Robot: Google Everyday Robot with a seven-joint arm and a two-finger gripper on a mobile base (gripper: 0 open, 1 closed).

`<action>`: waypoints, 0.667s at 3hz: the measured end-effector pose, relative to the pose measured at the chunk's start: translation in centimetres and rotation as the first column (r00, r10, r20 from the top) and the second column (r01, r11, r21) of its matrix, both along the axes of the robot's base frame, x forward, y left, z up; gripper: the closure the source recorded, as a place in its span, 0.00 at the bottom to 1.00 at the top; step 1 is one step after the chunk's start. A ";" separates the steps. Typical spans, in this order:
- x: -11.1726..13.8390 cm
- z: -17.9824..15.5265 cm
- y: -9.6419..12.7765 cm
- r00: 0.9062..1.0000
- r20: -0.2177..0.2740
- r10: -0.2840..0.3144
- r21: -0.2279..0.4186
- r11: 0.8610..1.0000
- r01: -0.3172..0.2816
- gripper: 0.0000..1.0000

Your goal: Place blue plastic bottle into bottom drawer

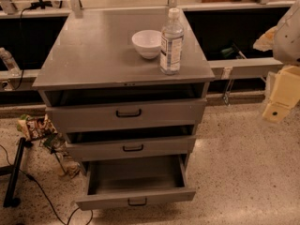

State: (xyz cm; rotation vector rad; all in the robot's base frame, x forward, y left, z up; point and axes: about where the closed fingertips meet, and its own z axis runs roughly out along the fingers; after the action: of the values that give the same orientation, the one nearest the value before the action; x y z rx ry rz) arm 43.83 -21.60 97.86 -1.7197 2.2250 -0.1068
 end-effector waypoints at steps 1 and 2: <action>0.1 0.1 0.0 1.000 0.007 -0.003 0.006 1.000 0.003 0.00; 1.4 0.3 0.0 0.997 0.048 -0.056 0.079 0.996 0.052 0.00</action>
Offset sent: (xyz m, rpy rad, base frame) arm 0.0379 -0.0031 0.0016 0.2058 -0.1094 -0.1438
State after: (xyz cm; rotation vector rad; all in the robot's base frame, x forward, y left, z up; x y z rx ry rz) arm 45.19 -21.59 98.14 -1.5997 2.2099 -0.0745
